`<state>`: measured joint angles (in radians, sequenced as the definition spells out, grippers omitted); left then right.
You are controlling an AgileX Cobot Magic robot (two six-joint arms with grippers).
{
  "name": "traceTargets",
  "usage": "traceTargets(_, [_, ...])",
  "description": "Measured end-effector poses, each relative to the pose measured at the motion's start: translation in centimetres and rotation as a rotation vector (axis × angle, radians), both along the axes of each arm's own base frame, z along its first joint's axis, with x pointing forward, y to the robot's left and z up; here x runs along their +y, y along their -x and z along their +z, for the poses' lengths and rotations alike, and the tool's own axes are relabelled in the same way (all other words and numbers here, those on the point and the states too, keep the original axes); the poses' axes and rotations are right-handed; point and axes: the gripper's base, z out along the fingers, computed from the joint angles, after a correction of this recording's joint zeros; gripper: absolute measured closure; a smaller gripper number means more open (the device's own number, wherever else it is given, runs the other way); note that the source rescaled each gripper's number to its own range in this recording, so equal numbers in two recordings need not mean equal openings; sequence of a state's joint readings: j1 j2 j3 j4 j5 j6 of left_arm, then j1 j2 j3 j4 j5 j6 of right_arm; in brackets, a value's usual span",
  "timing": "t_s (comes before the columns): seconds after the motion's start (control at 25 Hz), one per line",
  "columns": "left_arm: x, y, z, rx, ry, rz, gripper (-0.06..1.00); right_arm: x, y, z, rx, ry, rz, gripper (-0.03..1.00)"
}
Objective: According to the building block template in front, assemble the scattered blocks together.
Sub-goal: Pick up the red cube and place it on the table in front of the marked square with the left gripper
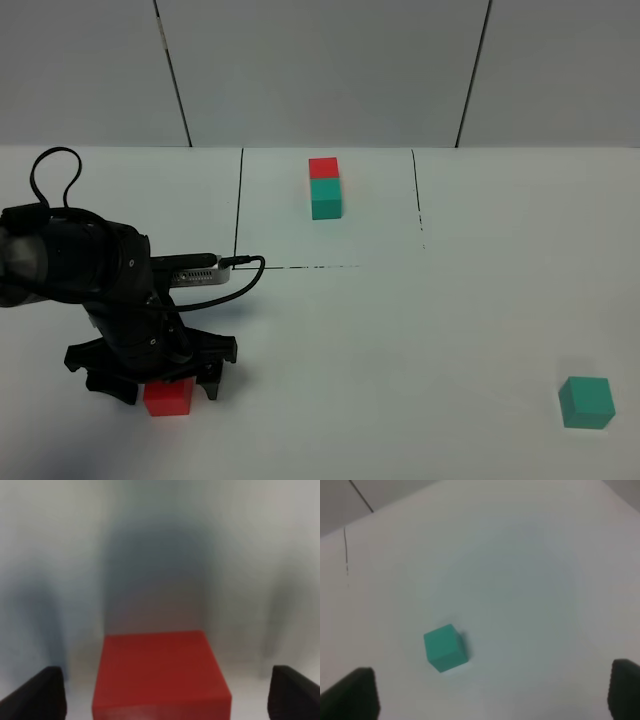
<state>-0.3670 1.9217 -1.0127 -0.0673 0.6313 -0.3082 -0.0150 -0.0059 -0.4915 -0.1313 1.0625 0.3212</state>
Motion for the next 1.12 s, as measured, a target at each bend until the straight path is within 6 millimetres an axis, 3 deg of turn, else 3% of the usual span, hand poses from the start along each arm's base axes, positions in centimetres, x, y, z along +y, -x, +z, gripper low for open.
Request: traceTargets(1.12, [0.25,0.18,-0.68,0.038,-0.035,0.001,0.25,0.00,0.00,0.00,0.000,0.000,0.000,0.14])
